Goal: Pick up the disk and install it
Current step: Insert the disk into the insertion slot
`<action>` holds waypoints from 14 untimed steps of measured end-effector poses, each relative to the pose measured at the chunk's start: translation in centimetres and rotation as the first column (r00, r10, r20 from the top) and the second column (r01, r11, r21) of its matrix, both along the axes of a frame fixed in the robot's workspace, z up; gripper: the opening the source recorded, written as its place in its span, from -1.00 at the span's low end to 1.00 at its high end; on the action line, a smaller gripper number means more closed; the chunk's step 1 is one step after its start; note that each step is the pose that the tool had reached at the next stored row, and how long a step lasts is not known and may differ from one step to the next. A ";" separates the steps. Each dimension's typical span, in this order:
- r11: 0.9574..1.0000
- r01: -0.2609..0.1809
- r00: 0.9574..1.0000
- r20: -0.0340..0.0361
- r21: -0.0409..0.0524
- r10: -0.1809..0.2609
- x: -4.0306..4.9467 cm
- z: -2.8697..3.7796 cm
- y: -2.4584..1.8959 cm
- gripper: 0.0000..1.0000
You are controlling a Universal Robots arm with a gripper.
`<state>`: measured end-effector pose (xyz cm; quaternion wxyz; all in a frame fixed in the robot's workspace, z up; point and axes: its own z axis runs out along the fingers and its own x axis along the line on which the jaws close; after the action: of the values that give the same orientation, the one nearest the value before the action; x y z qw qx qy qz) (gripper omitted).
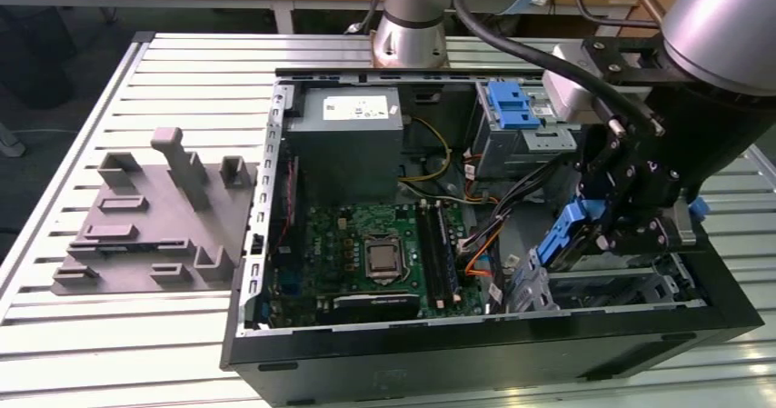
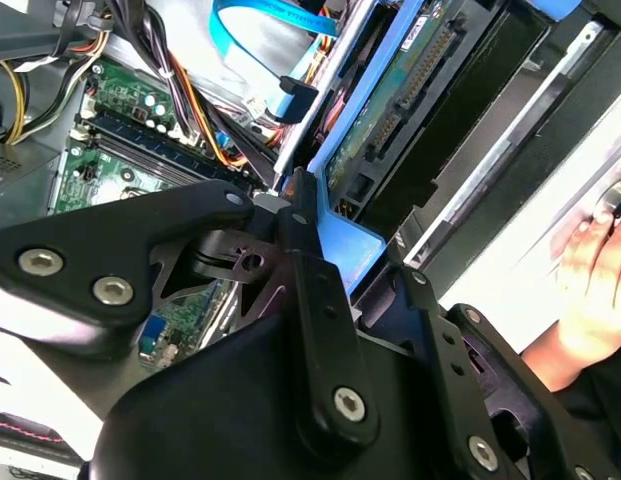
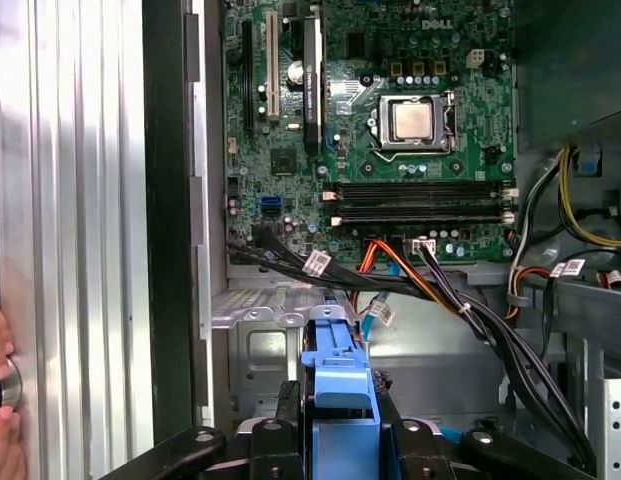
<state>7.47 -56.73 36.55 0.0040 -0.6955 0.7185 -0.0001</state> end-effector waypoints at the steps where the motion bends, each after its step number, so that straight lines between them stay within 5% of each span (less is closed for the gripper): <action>1: 1.000 0.000 1.000 0.000 0.000 0.000 0.00 -0.12 0.00 -0.27; 14: 1.000 0.000 1.000 0.000 0.001 0.000 0.00 -1.27 -0.03 -0.27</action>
<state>7.47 -56.75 35.28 0.0042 -0.6955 0.7185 0.0002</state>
